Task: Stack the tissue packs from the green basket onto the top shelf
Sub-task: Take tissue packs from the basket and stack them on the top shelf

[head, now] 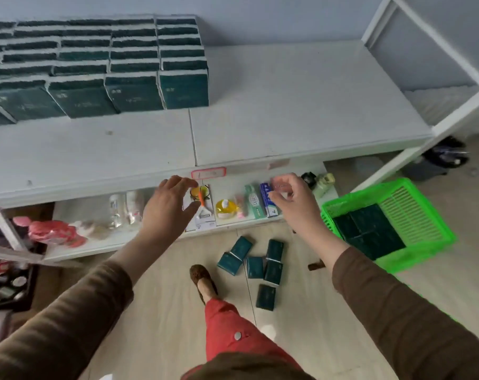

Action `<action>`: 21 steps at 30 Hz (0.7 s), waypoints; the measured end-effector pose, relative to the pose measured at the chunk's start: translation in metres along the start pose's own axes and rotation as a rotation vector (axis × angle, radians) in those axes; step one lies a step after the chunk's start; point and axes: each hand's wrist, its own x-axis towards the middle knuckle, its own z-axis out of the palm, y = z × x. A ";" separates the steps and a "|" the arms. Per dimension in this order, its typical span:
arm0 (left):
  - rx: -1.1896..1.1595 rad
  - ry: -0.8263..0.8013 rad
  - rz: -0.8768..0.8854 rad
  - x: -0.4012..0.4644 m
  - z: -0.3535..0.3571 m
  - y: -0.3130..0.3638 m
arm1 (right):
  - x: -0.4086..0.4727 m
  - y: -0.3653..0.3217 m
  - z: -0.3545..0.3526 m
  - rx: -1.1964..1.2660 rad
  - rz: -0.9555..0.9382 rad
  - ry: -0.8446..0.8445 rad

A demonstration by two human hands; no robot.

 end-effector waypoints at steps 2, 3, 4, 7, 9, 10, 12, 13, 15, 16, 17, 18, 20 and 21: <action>-0.016 -0.053 0.021 -0.026 0.023 0.027 | -0.034 0.029 -0.026 -0.028 0.053 0.002; -0.015 -0.084 0.026 -0.036 0.034 0.040 | -0.049 0.042 -0.040 -0.034 0.082 0.013; -0.015 -0.114 0.029 -0.045 0.043 0.054 | -0.062 0.055 -0.055 -0.036 0.111 0.029; -0.034 -0.178 0.052 -0.055 0.069 0.091 | -0.090 0.089 -0.099 -0.073 0.197 0.053; -0.039 -0.203 0.067 -0.053 0.085 0.117 | -0.100 0.112 -0.124 -0.107 0.255 0.050; -0.043 -0.216 0.073 -0.050 0.095 0.130 | -0.103 0.123 -0.135 -0.113 0.283 0.053; -0.062 -0.247 0.088 -0.042 0.116 0.161 | -0.105 0.147 -0.157 -0.105 0.335 0.062; -0.074 -0.265 0.099 -0.038 0.128 0.177 | -0.104 0.160 -0.167 -0.096 0.357 0.065; -0.091 -0.309 0.129 -0.028 0.155 0.209 | -0.099 0.188 -0.187 -0.083 0.397 0.066; -0.093 -0.335 0.145 -0.021 0.171 0.226 | -0.095 0.204 -0.198 -0.078 0.416 0.065; -0.092 -0.362 0.161 -0.015 0.187 0.242 | -0.089 0.221 -0.208 -0.074 0.438 0.062; -0.087 -0.385 0.174 -0.008 0.204 0.257 | -0.082 0.239 -0.218 -0.073 0.464 0.055; -0.069 -0.427 0.174 0.007 0.240 0.287 | -0.063 0.281 -0.237 -0.083 0.517 0.024; -0.066 -0.449 0.161 0.016 0.259 0.301 | -0.053 0.303 -0.245 -0.098 0.542 0.002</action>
